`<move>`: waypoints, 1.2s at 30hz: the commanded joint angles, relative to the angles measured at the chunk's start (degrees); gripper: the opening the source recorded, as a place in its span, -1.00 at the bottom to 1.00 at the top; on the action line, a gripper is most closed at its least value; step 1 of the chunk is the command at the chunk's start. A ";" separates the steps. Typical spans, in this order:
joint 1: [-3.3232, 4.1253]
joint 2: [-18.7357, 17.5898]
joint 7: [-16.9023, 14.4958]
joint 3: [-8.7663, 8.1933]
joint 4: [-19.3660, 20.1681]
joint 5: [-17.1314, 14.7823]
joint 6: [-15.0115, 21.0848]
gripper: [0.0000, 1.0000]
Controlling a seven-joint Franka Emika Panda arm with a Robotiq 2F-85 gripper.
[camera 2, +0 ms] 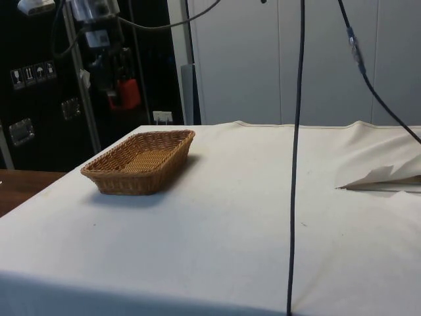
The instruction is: Pick up the cube and place it into the basket.
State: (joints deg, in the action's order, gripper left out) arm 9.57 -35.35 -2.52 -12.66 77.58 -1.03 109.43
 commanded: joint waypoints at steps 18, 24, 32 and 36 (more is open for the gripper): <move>0.00 -2.64 0.06 0.11 0.86 -1.03 2.35 -0.98; -0.34 -3.84 -0.52 0.46 1.43 -2.86 4.24 -0.98; -0.46 -5.16 -1.32 0.52 2.12 -4.87 6.02 -0.98; -0.46 -5.84 -1.72 0.52 2.29 -5.79 6.70 -0.98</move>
State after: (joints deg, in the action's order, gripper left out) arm 9.40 -41.02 -3.84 -12.55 79.76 -6.25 115.51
